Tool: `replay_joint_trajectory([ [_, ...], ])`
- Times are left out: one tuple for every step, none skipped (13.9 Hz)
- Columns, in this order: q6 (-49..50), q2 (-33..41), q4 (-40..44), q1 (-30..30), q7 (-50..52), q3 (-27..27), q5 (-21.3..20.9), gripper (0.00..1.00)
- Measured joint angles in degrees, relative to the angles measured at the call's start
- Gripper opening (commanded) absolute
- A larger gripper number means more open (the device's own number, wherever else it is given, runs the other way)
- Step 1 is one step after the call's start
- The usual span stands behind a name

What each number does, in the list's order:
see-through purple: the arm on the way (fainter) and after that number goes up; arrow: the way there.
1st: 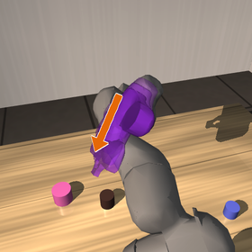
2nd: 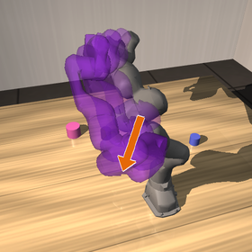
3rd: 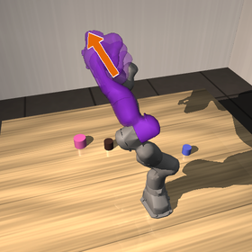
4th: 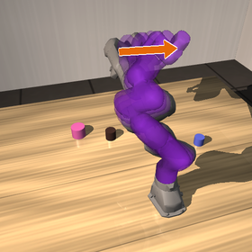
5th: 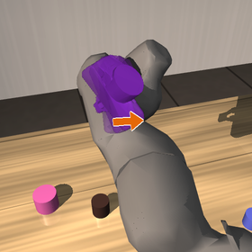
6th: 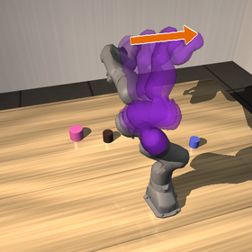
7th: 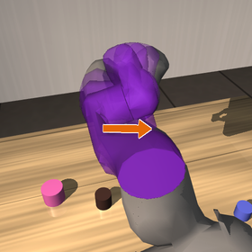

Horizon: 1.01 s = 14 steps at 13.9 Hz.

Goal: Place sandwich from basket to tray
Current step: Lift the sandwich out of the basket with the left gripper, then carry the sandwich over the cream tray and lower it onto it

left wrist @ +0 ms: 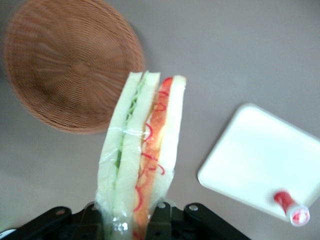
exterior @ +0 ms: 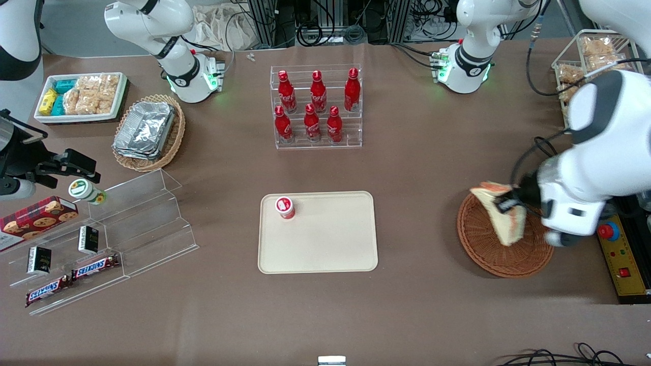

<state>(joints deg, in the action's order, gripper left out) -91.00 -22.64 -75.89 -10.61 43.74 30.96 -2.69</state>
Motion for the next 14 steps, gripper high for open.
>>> replay_joint_trajectory([
  [-1.04, -0.85, -0.10, 0.77, -0.17, 2.40, 0.00, 0.00],
  [-3.11, -2.06, -0.28, 2.44, -0.29, 3.64, -0.02, 0.00],
  [-5.37, -3.70, -0.48, 4.91, -0.31, 4.00, -0.28, 0.00],
  [-7.22, -5.80, -0.63, 7.74, -0.29, 4.02, -1.31, 0.01],
  [-9.21, -8.26, -0.81, 10.37, -0.03, 4.01, -3.14, 0.00],
  [-12.02, -10.97, -0.95, 12.61, 0.42, 3.99, -5.03, 0.00],
  [-15.22, -13.84, -1.10, 14.33, 0.88, 3.91, -7.09, 0.00],
  [-18.00, -16.81, -1.37, 15.52, 1.07, 3.88, -9.55, 0.00],
  [-19.98, -19.71, -1.82, 16.64, 1.20, 3.83, -12.10, 0.00],
  [-21.51, -22.49, -2.13, 17.84, 1.92, 3.69, -14.55, 0.00],
  [-22.94, -24.97, -2.24, 18.85, 2.57, 3.51, -16.45, 0.00],
  [-24.27, -26.80, -2.24, 19.48, 2.74, 3.38, -17.43, 0.00],
  [-24.91, -27.86, -2.23, 19.81, 2.75, 3.38, -17.77, 0.00],
  [-25.12, -28.37, -2.21, 20.06, 2.76, 3.31, -17.88, 0.00],
])
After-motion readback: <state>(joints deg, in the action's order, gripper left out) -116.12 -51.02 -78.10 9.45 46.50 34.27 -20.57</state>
